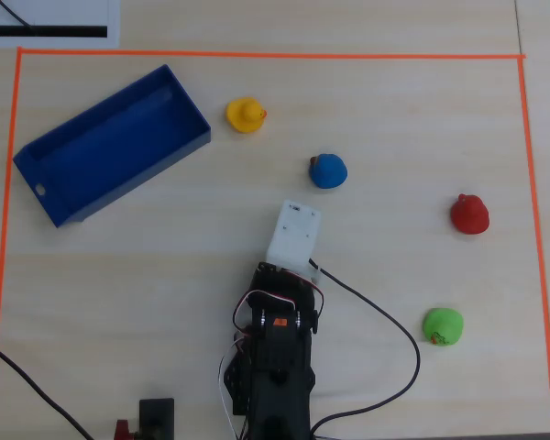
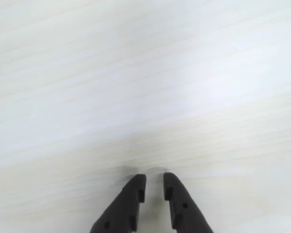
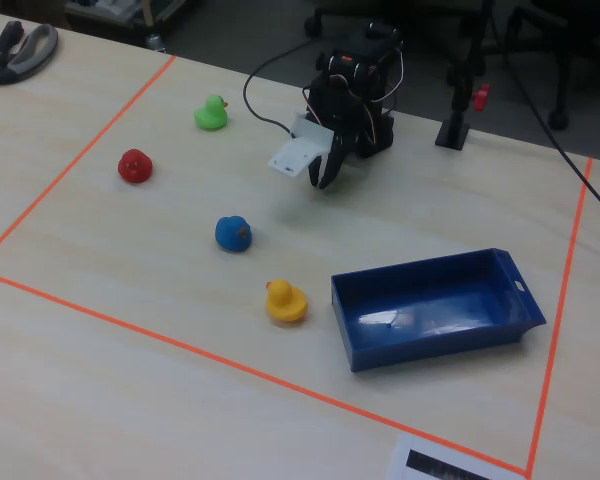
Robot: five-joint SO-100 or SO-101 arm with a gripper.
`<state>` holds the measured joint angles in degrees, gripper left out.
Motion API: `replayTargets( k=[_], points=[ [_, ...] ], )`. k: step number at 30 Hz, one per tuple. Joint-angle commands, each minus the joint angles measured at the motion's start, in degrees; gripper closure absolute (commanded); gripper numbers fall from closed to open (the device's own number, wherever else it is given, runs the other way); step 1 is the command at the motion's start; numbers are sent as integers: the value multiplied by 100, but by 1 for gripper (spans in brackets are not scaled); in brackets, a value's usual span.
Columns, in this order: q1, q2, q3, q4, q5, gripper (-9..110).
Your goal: Grasp red duck and put it into box.
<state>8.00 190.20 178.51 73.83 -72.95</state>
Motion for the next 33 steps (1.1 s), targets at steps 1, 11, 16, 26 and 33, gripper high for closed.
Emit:
replayTargets(
  k=[1,11,16,26,33],
  points=[
    [-18,-53,-26,88,44,101],
    [984,-1318,-1397,-703,-360,93],
    [1336,-2013,-2751,-413,-545,92],
    [2443,-3656,-5265,-378,-826,71],
    [4034,-5256,-6943,-1459,-1037,65]
  ],
)
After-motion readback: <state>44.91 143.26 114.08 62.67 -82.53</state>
